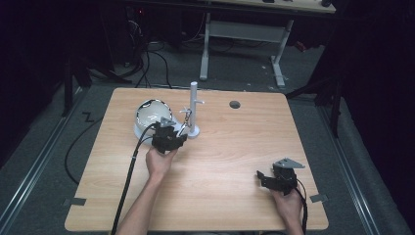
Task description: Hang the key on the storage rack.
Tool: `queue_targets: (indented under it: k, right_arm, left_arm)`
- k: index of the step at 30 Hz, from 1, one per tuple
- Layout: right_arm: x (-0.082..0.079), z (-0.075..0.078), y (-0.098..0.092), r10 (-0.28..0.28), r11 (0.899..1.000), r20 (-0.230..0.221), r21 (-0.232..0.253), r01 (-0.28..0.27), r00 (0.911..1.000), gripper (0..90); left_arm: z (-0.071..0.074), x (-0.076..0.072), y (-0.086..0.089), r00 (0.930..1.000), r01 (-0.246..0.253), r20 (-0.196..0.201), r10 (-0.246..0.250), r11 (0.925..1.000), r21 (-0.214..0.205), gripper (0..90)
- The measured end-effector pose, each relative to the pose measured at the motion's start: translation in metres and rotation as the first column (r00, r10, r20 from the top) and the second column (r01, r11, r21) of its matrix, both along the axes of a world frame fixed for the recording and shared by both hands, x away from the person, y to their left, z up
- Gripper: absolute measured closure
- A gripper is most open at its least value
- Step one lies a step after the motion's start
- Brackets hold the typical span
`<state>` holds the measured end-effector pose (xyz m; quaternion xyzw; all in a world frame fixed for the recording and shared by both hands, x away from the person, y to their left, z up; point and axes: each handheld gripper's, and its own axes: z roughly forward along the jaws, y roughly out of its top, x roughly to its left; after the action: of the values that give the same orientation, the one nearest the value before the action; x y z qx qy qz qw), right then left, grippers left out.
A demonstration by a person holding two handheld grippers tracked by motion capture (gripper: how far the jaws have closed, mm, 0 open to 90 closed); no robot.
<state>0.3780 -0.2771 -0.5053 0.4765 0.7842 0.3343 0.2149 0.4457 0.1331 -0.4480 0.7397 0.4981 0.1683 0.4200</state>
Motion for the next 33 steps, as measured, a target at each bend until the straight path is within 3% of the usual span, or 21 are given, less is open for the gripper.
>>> queue_targets:
  k: [10, 22, 33]
  right_arm:
    - [0.000, 0.000, 0.000, 0.000, 1.000, -0.001, 0.001, 0.000, 1.0000, 26.2]
    - [0.000, 0.000, 0.000, 0.000, 1.000, -0.001, 0.001, 0.000, 1.0000, 26.2]
    - [0.000, 0.000, 0.000, 0.000, 1.000, 0.000, 0.000, 0.000, 1.0000, 26.1]
  left_arm:
    - [-0.005, 0.005, -0.001, 0.9999, -0.010, -0.010, 0.010, 0.9999, 0.007, 62.0]
    - [0.000, 0.000, 0.002, 0.9999, -0.003, -0.016, 0.003, 0.9999, 0.014, 55.5]
    - [0.011, -0.015, 0.009, 0.9997, -0.003, 0.026, 0.002, 1.0000, 0.006, 47.6]
